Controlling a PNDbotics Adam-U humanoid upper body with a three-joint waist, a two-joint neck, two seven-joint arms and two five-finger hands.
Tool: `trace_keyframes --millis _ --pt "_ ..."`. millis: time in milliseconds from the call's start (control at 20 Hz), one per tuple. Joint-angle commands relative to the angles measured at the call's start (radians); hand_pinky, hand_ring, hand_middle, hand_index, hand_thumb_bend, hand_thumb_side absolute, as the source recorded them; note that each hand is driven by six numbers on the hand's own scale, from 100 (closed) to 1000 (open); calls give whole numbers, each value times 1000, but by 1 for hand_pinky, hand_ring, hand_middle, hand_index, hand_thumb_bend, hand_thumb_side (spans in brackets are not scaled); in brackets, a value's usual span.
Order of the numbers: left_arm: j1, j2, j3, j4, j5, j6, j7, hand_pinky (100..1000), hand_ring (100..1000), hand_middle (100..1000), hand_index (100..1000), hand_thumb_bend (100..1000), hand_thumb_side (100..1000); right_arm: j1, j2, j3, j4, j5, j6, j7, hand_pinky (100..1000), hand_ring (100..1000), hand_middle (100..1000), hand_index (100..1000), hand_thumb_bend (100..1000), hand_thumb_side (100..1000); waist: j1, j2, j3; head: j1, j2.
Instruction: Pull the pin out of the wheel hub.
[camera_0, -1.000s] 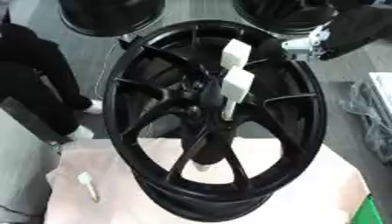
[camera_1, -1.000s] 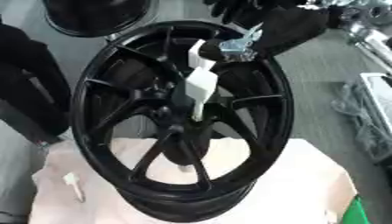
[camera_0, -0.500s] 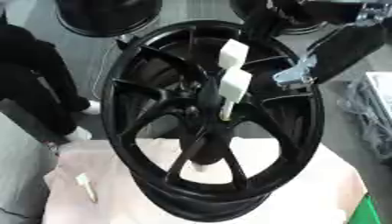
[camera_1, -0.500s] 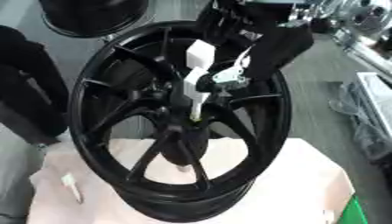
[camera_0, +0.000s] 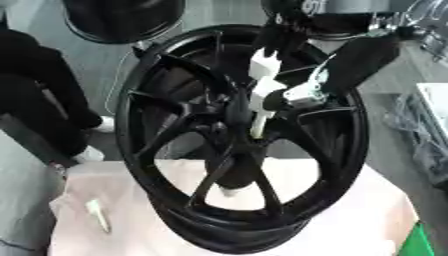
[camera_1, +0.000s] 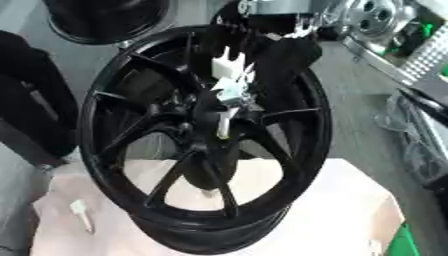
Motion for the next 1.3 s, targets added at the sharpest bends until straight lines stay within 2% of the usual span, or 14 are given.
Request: trace_keyframes --millis 50,450,1300 --pt "-7 20 2 -14 -5 -2 1 713 765 712 772 348 621 -18 7 -3 27 21 7 7 819 754 716 814 518 411 -1 -22 -3 10 -1" --pt "-11 16 2 -20 -14 -1 6 713 766 711 771 345 624 -16 39 9 68 58 12 -1 808 732 698 801 515 412 -5 -11 -28 20 -1" --pt "-19 14 1 -22 -12 0 8 714 766 709 768 338 629 21 50 14 115 131 -3 14 795 719 667 787 514 401 -10 5 -24 17 -1"
